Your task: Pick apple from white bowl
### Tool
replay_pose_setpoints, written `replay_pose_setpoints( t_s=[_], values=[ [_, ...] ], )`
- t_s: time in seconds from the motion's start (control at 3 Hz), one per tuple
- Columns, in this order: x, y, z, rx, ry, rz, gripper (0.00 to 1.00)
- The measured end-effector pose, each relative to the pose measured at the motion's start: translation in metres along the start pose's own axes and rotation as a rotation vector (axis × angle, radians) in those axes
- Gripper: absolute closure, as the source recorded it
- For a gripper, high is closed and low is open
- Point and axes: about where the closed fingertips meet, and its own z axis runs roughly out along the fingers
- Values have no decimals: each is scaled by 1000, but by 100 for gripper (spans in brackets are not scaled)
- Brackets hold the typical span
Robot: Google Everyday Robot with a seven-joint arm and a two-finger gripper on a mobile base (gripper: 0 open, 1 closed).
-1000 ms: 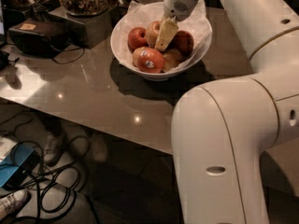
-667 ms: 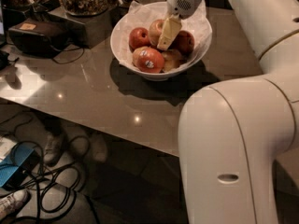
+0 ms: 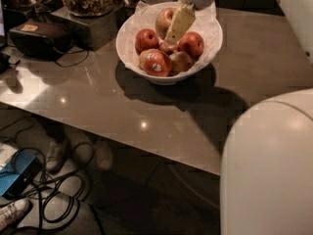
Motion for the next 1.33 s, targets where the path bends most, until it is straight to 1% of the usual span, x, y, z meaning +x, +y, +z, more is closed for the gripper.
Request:
replay_pose_setpoints(
  t_s=[0.33, 0.67, 1.0, 1.33],
  values=[
    [-19, 20, -19, 5, -22, -53, 100],
    [-39, 44, -36, 1, -49, -131, 100],
    [-52, 68, -53, 14, -73, -194, 100],
    [-63, 91, -64, 12, -107, -261, 100]
  ],
)
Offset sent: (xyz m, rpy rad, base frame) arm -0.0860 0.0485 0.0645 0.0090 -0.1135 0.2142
